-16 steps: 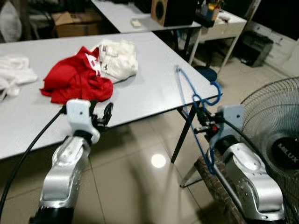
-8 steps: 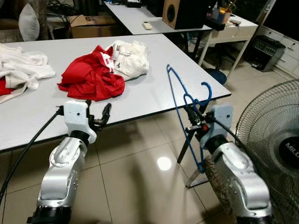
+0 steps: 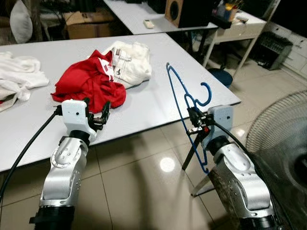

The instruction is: Hang hanger

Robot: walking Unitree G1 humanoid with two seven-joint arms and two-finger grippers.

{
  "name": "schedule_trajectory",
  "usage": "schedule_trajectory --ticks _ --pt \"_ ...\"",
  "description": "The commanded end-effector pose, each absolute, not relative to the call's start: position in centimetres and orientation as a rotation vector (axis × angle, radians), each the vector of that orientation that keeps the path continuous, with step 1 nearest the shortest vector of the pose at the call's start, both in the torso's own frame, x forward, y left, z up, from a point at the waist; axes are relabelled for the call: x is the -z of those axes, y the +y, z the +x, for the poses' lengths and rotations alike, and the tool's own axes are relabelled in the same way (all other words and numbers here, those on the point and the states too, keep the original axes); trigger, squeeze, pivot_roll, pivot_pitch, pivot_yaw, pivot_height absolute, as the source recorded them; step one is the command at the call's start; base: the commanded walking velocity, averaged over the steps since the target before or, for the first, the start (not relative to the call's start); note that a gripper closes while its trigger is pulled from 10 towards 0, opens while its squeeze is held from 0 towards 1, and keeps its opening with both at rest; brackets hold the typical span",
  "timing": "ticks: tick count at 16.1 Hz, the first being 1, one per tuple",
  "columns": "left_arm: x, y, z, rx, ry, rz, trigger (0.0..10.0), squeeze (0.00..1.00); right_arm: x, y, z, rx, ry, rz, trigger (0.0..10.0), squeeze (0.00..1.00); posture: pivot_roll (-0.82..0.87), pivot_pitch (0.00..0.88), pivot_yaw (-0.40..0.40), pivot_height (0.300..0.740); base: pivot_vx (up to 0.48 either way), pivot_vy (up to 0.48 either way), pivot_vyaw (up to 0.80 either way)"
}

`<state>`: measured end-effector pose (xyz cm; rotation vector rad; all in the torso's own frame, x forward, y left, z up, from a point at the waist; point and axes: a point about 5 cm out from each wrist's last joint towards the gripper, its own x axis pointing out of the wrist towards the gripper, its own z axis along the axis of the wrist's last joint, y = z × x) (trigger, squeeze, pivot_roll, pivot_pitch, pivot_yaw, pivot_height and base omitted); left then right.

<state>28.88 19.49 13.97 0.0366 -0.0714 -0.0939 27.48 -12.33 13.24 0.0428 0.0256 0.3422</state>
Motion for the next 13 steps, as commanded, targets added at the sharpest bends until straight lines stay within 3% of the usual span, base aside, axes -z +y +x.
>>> schedule_trajectory --ticks 1,13 --pt "-13.8 19.3 29.0 0.094 -0.073 0.038 10.0 0.46 -13.2 -12.5 27.8 -0.341 0.019 0.033 10.0 0.0 -0.02 0.0 -0.069 0.74 0.416 0.0 0.0" --pt "-13.5 18.2 29.4 0.166 -0.068 0.053 10.0 0.46 -13.2 -12.5 28.1 -0.305 -0.007 0.043 10.0 0.0 -0.04 0.0 -0.043 0.74 0.418 0.0 0.0"
